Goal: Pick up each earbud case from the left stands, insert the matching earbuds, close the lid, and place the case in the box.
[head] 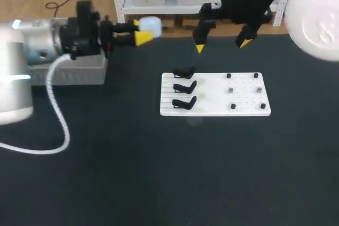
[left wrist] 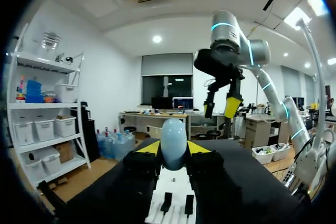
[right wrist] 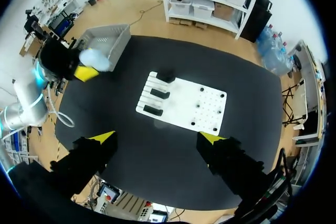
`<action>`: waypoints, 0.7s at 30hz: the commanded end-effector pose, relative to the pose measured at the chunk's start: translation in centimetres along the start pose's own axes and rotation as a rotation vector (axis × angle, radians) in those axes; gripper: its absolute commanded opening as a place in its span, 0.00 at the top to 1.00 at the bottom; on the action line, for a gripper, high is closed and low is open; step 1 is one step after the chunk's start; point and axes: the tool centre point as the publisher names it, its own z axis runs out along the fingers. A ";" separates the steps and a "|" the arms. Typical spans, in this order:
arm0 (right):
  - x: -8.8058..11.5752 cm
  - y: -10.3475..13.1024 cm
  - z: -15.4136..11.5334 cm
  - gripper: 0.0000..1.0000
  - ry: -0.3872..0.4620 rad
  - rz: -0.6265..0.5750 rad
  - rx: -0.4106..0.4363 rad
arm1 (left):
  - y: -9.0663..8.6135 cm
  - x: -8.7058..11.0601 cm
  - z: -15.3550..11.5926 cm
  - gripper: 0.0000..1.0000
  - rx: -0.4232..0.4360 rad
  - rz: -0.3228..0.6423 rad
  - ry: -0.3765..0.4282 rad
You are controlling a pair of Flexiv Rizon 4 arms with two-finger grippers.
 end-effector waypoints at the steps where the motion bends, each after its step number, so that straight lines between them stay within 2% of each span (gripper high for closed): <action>1: 0.5 -0.1 0.0 0.00 -0.144 0.002 0.001 | 0.7 -2.5 -4.9 1.00 -0.273 0.013 0.081; 2: 0.5 -0.1 0.0 0.00 -0.144 0.002 0.001 | 1.3 -2.4 -5.5 1.00 -0.298 0.011 0.084; 4: 0.5 -0.1 0.0 0.00 -0.144 0.002 0.001 | 3.5 -2.1 -7.7 1.00 -0.404 -0.012 0.095; 8: 0.5 -0.1 0.0 0.00 -0.144 0.002 0.001 | 7.3 -1.0 -10.9 1.00 -0.530 -0.045 0.138; 10: 0.5 -0.1 0.0 0.00 -0.144 0.002 0.001 | 9.8 0.4 -12.8 1.00 -0.603 -0.050 0.204; 11: 0.5 -0.1 0.0 0.00 -0.144 0.002 0.001 | 10.5 0.7 -13.3 1.00 -0.613 -0.065 0.205; 12: 0.5 -0.1 0.0 0.00 -0.144 0.002 0.001 | 11.8 1.5 -14.0 1.00 -0.632 -0.059 0.250; 13: 0.5 -0.1 0.0 0.00 -0.144 0.002 0.001 | 12.4 1.9 -14.4 1.00 -0.653 -0.061 0.262; 14: 0.5 -0.1 0.0 0.00 -0.144 0.002 0.001 | 13.7 2.5 -15.0 1.00 -0.677 -0.105 0.247; 17: 0.5 -0.1 0.0 0.00 -0.144 0.002 0.001 | 15.9 4.0 -16.1 1.00 -0.706 -0.125 0.287; 21: 0.5 -0.1 0.0 0.00 -0.144 0.002 0.001 | 19.4 7.3 -18.3 1.00 -0.769 -0.180 0.342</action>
